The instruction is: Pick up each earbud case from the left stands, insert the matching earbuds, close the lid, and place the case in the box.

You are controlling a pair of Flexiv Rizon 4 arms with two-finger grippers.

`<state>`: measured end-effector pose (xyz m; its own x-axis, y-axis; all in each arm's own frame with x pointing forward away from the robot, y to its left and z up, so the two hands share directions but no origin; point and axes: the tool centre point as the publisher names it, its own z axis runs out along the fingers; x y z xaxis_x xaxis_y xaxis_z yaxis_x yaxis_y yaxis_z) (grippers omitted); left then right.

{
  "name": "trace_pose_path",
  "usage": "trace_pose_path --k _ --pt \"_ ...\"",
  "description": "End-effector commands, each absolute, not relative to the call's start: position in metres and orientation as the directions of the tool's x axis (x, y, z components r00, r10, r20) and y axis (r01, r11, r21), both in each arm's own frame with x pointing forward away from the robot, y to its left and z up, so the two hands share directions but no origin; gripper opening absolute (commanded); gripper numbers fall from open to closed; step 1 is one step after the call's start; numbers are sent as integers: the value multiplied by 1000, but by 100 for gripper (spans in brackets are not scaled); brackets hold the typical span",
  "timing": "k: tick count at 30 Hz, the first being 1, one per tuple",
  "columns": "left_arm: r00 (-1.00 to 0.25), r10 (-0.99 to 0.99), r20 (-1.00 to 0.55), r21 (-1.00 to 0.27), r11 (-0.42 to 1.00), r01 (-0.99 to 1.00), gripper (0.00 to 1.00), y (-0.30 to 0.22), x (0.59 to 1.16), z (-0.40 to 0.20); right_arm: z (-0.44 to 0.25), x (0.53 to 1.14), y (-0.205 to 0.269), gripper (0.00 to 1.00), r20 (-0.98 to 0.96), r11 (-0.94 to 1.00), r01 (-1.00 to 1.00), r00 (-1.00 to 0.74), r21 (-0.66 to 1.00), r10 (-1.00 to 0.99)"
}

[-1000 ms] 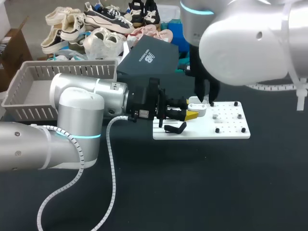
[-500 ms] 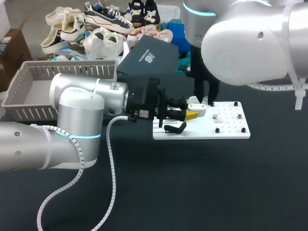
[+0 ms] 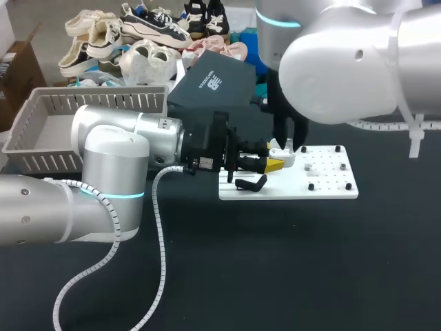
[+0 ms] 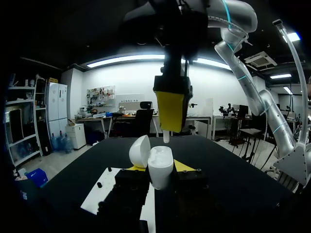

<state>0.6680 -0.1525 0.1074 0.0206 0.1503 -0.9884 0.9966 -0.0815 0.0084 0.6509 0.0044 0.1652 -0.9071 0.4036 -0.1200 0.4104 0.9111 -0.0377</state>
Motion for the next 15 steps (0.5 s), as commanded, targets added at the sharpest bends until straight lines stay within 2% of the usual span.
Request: trace_pose_path --k 1,15 --pt "22 150 -989 10 -76 997 0 -153 667 107 162 653 4 0 -114 910 412 -907 -40 406" --pt "22 150 -989 10 -76 997 0 -153 667 107 157 659 6 0 -113 908 417 -905 -34 411"
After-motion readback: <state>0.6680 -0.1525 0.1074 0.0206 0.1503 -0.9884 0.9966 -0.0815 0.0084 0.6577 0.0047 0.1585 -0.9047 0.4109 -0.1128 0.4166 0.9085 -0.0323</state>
